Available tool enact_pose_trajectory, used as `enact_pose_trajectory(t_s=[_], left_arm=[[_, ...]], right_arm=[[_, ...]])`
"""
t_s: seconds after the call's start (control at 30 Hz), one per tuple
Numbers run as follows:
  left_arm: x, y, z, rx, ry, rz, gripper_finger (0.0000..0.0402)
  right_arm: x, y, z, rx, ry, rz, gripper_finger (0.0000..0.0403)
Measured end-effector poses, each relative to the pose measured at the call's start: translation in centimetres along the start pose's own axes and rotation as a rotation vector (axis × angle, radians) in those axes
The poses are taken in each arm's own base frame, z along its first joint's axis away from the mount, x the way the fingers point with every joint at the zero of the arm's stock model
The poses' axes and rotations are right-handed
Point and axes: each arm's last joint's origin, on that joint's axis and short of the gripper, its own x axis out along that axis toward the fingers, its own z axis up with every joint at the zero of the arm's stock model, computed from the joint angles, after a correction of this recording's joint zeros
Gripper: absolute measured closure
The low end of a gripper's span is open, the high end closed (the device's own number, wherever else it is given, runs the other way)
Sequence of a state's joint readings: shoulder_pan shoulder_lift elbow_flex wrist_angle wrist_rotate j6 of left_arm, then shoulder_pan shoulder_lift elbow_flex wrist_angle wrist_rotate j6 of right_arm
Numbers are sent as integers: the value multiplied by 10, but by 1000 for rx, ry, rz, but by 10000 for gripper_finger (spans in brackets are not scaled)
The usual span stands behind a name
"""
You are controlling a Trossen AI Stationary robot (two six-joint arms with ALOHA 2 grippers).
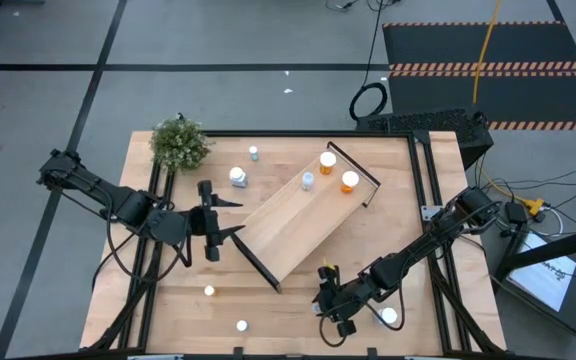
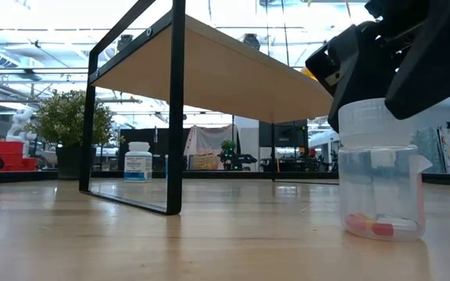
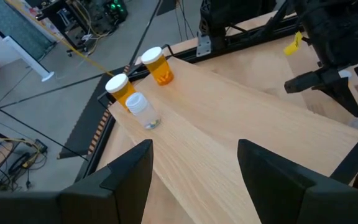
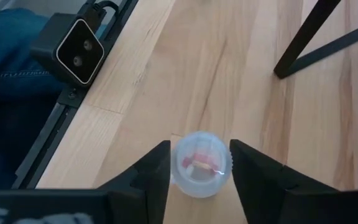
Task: Pick and place medicine bottles onto shelf by color
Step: Put the transparent pill bottle on the shelf aligned with the other transparent pill bottle
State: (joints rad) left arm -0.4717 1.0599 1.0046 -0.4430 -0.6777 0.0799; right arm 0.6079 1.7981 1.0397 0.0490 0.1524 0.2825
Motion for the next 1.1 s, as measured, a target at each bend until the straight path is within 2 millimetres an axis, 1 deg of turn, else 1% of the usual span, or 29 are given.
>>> enact_pose_trajectory(t_s=[0.43, 0.73, 0.93, 1.1], left_arm=[[0, 0, 0, -1, 0, 0, 165], [0, 0, 0, -2, 0, 0, 165], [0, 0, 0, -2, 0, 0, 165], [0, 0, 0, -2, 0, 0, 165]], right_arm=[[0, -1, 0, 0, -9, -29, 255], [-8, -5, 8, 114, -41, -28, 255], [-22, -5, 16, 130, -73, -16, 256], [-44, -6, 25, 145, -106, -5, 256]])
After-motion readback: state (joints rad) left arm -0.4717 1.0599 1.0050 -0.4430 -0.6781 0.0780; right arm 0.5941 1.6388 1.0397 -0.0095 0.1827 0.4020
